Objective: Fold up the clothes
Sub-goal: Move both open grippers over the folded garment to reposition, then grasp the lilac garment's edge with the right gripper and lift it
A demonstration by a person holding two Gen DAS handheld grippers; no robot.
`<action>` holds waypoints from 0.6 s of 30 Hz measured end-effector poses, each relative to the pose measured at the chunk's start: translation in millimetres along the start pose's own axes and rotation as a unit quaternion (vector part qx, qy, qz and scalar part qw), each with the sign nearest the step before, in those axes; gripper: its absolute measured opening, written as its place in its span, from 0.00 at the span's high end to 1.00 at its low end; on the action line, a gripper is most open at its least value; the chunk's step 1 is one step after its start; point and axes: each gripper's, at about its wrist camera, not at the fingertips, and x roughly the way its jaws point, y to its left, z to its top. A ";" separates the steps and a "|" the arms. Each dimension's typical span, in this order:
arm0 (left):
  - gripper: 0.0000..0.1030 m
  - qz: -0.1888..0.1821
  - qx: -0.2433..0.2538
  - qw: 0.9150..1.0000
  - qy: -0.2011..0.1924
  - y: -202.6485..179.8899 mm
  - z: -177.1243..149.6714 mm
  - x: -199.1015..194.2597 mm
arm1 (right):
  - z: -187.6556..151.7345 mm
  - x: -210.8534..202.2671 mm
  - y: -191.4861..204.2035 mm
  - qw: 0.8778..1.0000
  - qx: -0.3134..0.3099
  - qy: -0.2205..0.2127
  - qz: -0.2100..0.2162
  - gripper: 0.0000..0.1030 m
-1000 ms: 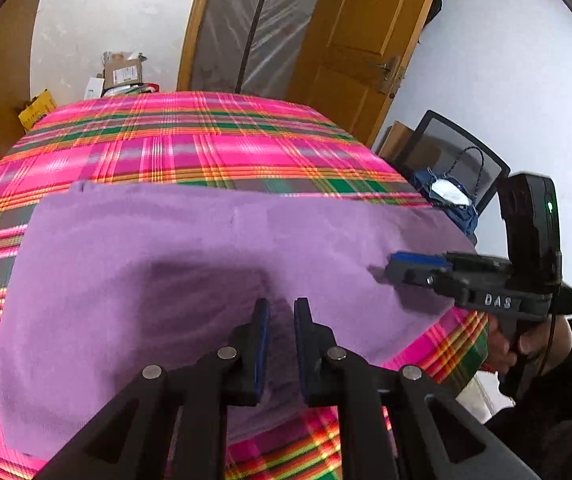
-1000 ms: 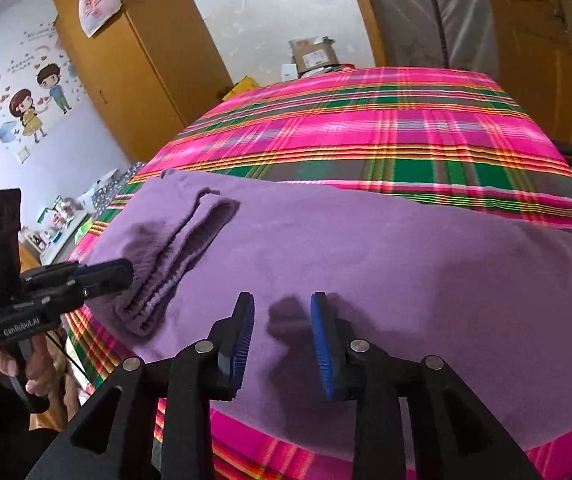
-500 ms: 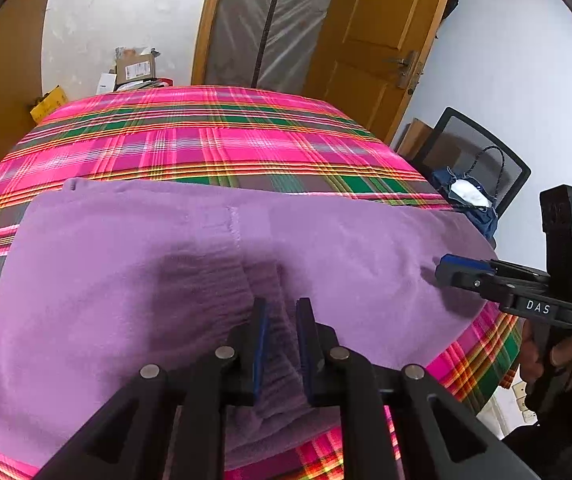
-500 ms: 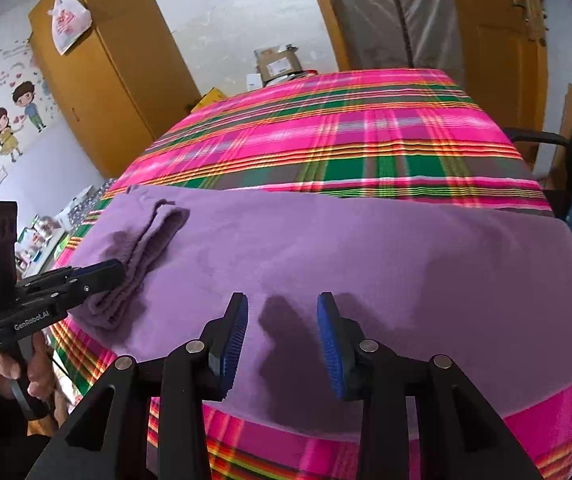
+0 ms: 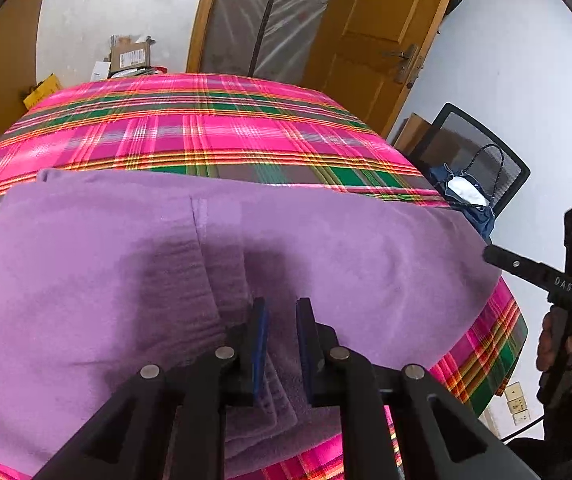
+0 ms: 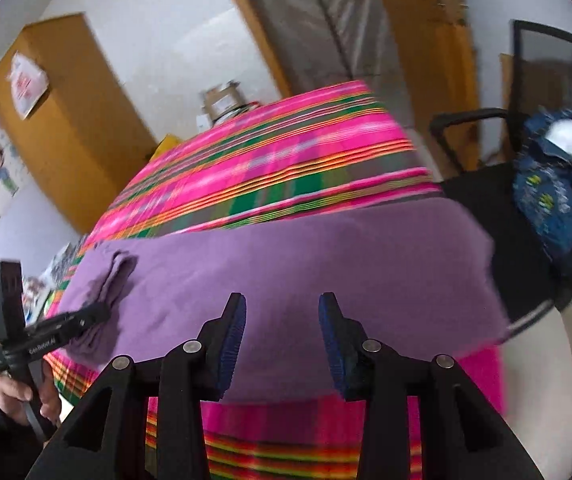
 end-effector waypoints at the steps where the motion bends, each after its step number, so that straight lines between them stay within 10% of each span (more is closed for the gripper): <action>1: 0.86 -0.001 -0.001 1.000 0.000 0.2 -0.4 0.5 | -0.2 -5.0 -8.9 1.000 0.011 -0.004 -0.005 0.61; 12: 0.86 -0.006 -0.002 1.000 -0.001 0.4 -0.8 4.7 | -16.7 -40.4 -93.8 0.985 0.172 -0.025 -0.006 0.61; 18: 0.86 -0.004 -0.001 1.000 -0.003 -0.5 -1.7 4.7 | -36.6 -34.0 -141.3 0.942 0.327 -0.023 0.074 0.42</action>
